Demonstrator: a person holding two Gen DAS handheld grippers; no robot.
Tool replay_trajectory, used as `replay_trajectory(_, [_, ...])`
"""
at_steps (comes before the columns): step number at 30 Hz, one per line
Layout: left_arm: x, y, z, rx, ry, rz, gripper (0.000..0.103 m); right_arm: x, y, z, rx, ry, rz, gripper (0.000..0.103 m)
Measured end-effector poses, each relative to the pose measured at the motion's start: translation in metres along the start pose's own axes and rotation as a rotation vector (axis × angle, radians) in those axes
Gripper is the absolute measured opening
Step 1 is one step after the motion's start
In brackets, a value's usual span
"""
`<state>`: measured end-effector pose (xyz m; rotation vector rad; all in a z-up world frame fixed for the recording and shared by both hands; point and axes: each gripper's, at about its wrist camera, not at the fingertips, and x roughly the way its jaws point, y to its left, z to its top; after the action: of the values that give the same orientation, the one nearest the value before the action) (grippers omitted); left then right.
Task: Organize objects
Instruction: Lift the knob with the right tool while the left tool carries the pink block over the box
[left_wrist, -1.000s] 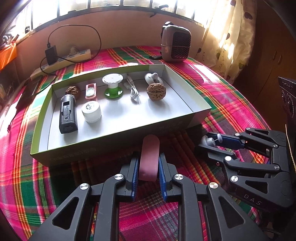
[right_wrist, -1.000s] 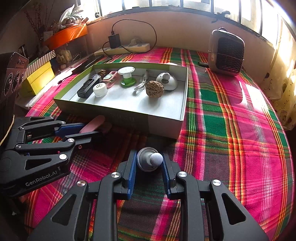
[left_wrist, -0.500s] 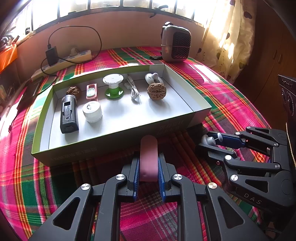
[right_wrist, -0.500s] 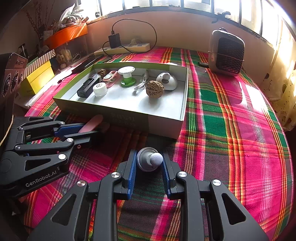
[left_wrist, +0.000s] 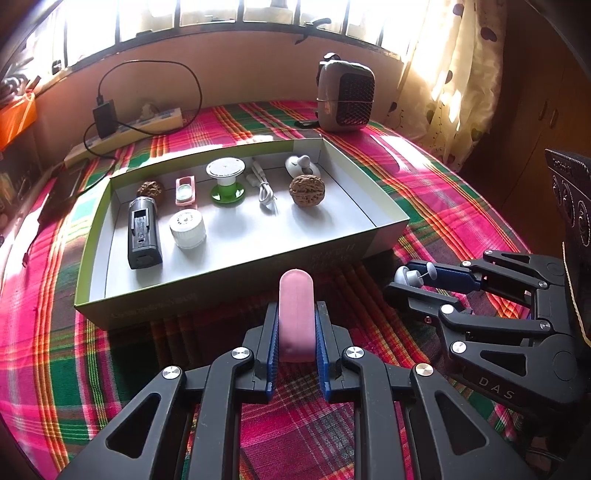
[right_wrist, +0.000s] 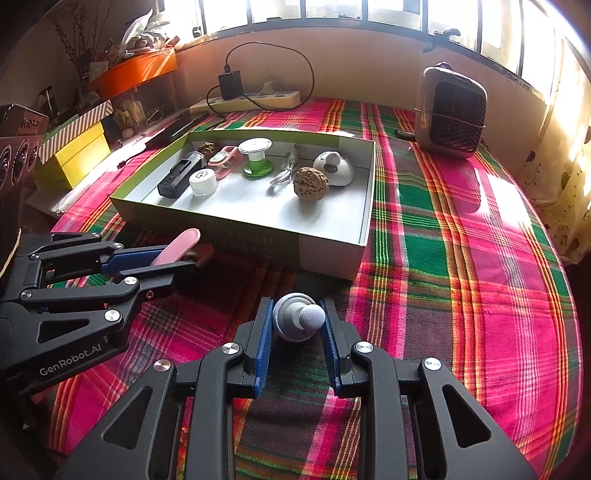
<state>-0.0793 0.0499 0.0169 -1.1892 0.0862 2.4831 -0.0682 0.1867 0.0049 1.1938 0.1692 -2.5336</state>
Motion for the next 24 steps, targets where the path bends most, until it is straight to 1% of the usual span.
replay_trajectory(5, [-0.010,0.004,0.004,-0.013,-0.022,-0.011,0.016,-0.010,-0.002,0.006,0.004,-0.027,0.002,0.026])
replay_trajectory(11, [-0.017,0.013,0.019,-0.032,-0.052,-0.003,0.016,-0.020,0.000,0.022,-0.009,-0.066,0.009,0.026])
replay_trajectory(19, [-0.009,0.025,0.040,-0.036,-0.060,0.017,0.016,-0.009,-0.005,0.043,-0.012,-0.069,0.003,0.026])
replay_trajectory(24, [0.004,0.030,0.050,-0.041,-0.046,0.017,0.016,0.000,-0.005,0.055,-0.021,-0.060,0.011,0.026])
